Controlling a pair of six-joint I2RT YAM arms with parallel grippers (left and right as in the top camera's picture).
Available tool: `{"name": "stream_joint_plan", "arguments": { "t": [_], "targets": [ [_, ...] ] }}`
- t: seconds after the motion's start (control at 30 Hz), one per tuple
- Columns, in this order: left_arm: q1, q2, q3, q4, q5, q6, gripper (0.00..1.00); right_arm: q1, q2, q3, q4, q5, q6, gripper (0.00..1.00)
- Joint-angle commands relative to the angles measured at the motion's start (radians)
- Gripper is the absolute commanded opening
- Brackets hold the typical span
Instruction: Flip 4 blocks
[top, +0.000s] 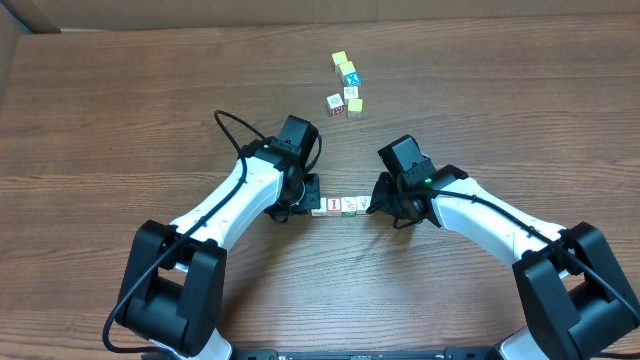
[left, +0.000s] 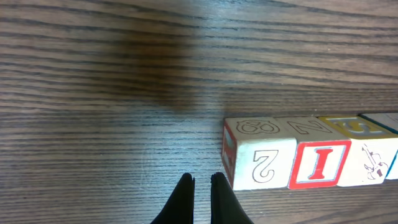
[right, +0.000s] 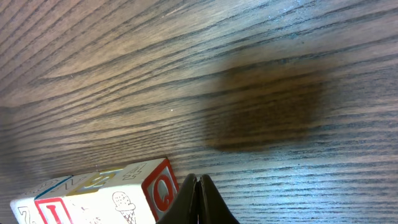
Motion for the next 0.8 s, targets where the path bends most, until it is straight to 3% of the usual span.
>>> {"name": "stream_joint_plan", "arguments": {
  "t": [0.0,0.77],
  "targets": [
    [-0.003,-0.02,-0.011,0.002,-0.027,-0.024,0.04,-0.001,0.0,-0.003,0.006,0.01,0.001,0.04],
    [-0.008,0.039,-0.011,0.021,-0.029,-0.024,0.04,-0.001,0.002,-0.004,0.006,0.007,0.001,0.04]
  ]
}}
